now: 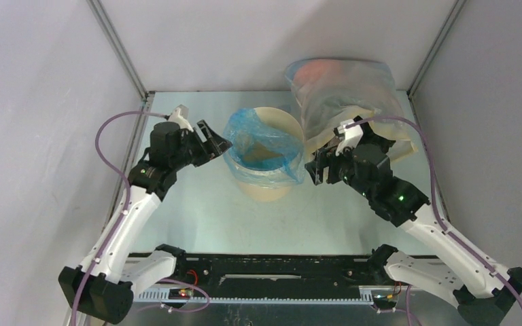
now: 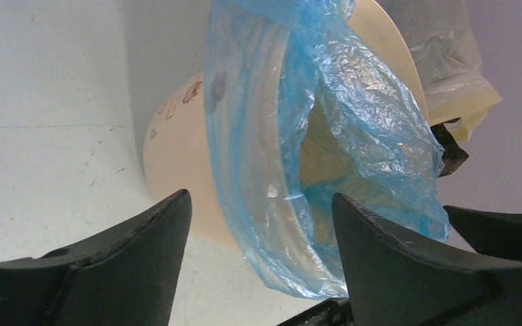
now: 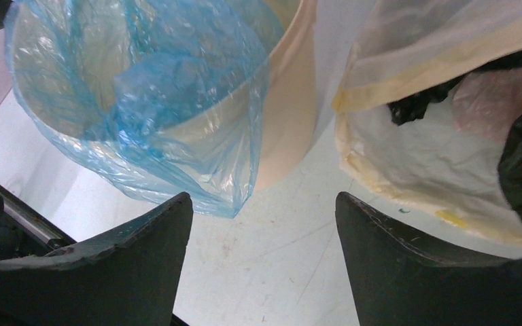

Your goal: Put the trash bags into the trash bin

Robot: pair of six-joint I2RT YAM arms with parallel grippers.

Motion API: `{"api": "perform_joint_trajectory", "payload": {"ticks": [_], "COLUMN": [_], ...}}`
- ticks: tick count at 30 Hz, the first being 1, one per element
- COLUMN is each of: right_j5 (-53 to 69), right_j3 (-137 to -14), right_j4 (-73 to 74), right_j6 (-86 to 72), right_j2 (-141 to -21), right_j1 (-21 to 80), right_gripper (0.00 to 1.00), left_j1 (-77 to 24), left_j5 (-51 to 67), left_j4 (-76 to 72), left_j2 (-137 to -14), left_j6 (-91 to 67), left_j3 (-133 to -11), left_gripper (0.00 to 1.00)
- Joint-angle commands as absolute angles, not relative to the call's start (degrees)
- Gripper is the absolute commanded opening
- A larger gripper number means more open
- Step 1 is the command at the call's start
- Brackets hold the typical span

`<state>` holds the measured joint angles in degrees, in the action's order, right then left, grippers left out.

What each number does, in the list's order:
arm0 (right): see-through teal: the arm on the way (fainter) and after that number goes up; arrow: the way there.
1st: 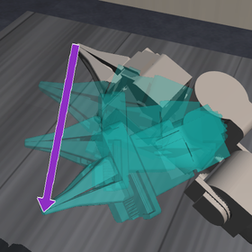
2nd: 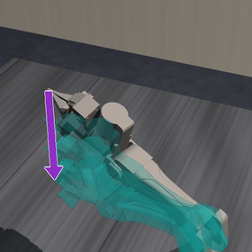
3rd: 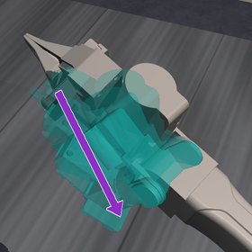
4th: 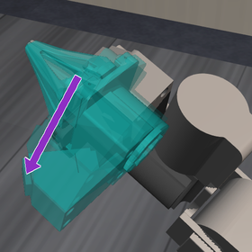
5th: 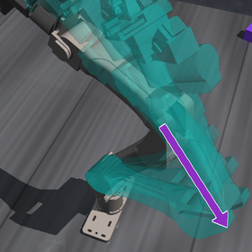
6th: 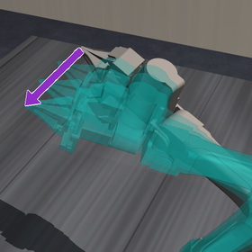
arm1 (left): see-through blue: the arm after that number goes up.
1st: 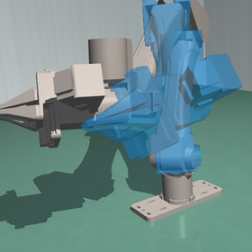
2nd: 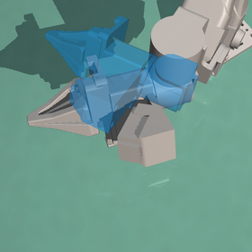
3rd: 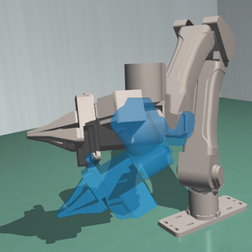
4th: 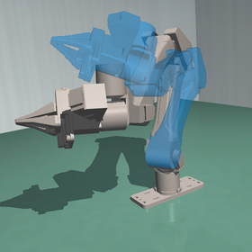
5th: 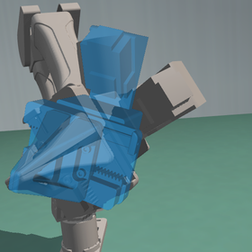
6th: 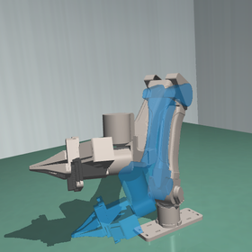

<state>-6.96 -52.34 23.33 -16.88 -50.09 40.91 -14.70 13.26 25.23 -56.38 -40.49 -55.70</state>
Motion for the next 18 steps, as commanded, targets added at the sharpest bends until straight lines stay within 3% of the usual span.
{"api": "perform_joint_trajectory", "payload": {"ticks": [1, 5, 12, 18], "right_j5": [-6.1, -1.0, 10.2, 14.4], "right_j3": [-61.1, -69.7, -86.9, -98.0], "right_j4": [25.3, 27.1, 32.7, 35.3], "right_j6": [-10.4, -6.5, -3.3, -1.5], "right_j2": [-53.3, -60.3, -75.0, -86.5], "right_j1": [41.4, 40.9, 38.7, 38.7], "right_gripper": [0.73, 0.67, 0.64, 0.64], "left_j1": [-18.4, -19.5, -20.8, -21.2], "left_j5": [7.4, 6.0, 5.6, 6.6], "left_j4": [29.4, 30.6, 36.5, 37.5], "left_j2": [-58.2, -59.8, -64.8, -66.8], "left_j6": [-38.8, -37.4, -34.6, -33.8], "left_j3": [-60.3, -62.1, -67.9, -69.8], "left_gripper": [0.74, 0.63, 0.58, 0.47]}}
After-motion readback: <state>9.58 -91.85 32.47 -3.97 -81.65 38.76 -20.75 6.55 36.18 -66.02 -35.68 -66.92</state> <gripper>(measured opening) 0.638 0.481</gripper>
